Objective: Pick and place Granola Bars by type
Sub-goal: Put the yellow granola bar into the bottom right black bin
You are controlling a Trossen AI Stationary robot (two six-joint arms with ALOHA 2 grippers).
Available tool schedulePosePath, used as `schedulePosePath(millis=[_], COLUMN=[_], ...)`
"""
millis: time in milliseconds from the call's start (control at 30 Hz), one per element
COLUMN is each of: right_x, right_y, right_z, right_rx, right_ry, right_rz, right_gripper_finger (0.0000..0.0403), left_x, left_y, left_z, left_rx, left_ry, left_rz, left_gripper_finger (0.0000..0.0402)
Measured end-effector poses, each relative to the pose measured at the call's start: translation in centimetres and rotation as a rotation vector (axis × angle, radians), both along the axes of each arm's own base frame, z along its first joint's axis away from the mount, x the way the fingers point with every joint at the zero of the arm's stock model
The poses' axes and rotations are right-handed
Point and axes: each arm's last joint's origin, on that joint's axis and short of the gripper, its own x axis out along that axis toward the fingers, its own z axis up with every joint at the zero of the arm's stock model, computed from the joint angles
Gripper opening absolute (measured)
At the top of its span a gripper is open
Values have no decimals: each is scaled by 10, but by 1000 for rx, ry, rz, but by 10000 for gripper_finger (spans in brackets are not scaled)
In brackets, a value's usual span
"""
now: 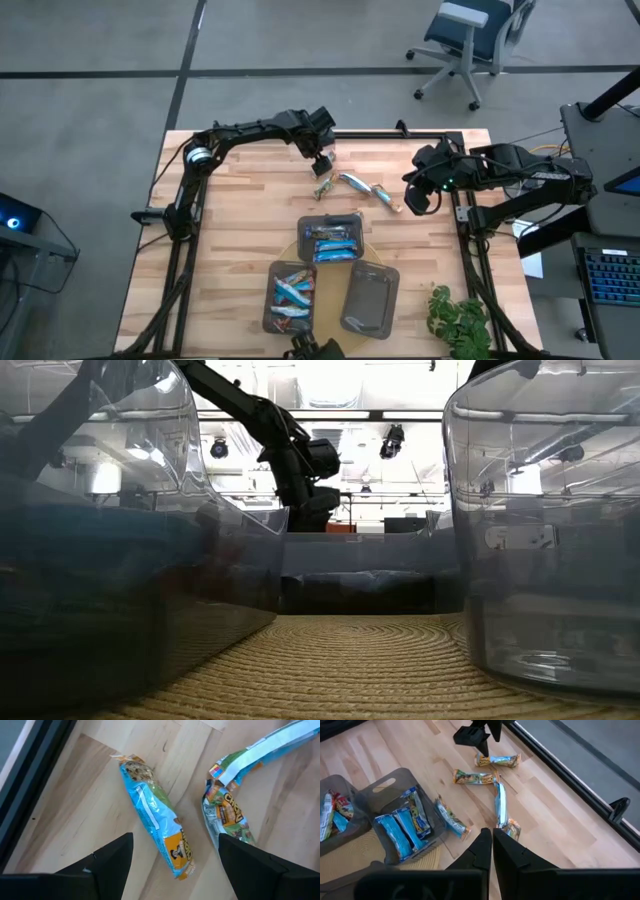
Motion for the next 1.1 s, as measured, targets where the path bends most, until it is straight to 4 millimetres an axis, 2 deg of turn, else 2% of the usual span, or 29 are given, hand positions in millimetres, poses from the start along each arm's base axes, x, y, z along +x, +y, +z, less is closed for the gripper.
schedulePosePath(millis=[233,400,500,733,933,1100], right_x=[0,0,0,0,1,1], right_y=[0,0,0,0,0,0], right_z=[0,-1,-1,-2,-3,-3], right_rx=[-1,0,-1,-3,-3,-3], right_ry=[-1,0,0,3,6,4], right_rz=[-9,-11,-11,-11,-11,-10], right_gripper_finger=[9,9,8,9,9,9], left_x=[-1,-11,-22,-54,-84,-102], left_y=[-7,-17,-23,-41,-62,-72], left_z=[-4,-7,-2,7,-8,-30], left_rx=[-5,-12,1,118,175,184], left_ry=[10,13,-20,-214,-400,-538], left_rz=[-13,-9,19,121,156,210], left_gripper_finger=[273,273,273,273,273,273])
